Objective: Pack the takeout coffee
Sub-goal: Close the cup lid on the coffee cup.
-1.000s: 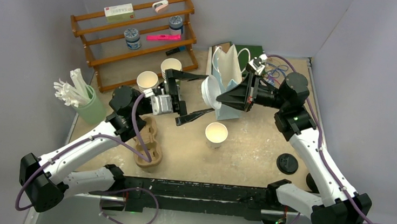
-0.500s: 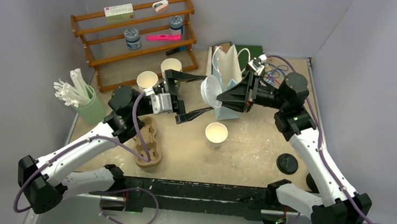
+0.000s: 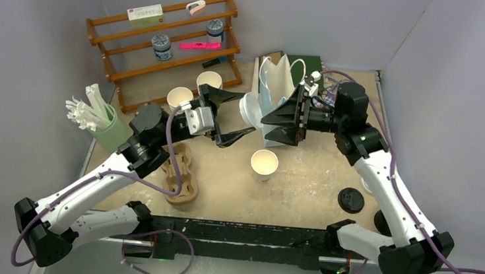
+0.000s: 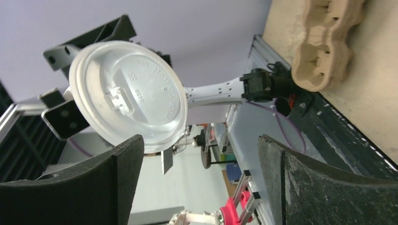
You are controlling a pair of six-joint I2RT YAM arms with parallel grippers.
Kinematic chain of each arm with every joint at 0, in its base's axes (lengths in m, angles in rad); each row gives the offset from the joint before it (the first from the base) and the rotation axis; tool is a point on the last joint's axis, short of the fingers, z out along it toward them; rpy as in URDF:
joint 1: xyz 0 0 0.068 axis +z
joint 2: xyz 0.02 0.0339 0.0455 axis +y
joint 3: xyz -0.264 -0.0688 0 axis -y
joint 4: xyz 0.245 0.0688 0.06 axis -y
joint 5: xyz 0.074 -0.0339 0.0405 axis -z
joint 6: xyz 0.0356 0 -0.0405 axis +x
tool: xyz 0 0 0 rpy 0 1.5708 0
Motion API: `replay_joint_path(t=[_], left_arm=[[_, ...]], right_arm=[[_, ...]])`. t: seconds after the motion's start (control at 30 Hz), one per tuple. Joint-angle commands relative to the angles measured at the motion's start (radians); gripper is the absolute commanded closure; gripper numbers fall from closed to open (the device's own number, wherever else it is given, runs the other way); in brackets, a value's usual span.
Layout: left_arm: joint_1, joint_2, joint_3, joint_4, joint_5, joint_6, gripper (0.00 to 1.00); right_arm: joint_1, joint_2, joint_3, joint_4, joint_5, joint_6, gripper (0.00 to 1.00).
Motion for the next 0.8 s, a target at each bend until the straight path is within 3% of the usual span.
replay_joint_path(t=[0.0, 0.17, 0.37, 0.77], left_arm=[[-0.002, -0.032, 0.058, -0.172, -0.087, -0.02, 0.37], [-0.002, 0.005, 0.128, -0.378, -0.146, -0.11, 0.48], [-0.005, 0.101, 0.246, -0.638, -0.154, -0.261, 0.52], [-0.076, 0.48, 0.575, -1.164, -0.243, -0.448, 0.49]], right_arm=[[-0.005, 0.029, 0.161, -0.391, 0.169, -0.317, 0.08], [-0.007, 0.044, 0.265, -0.616, 0.404, -0.482, 0.07], [-0.007, 0.005, 0.264, -0.721, 0.634, -0.549, 0.07], [-0.007, -0.079, 0.17, -0.748, 0.758, -0.564, 0.07]])
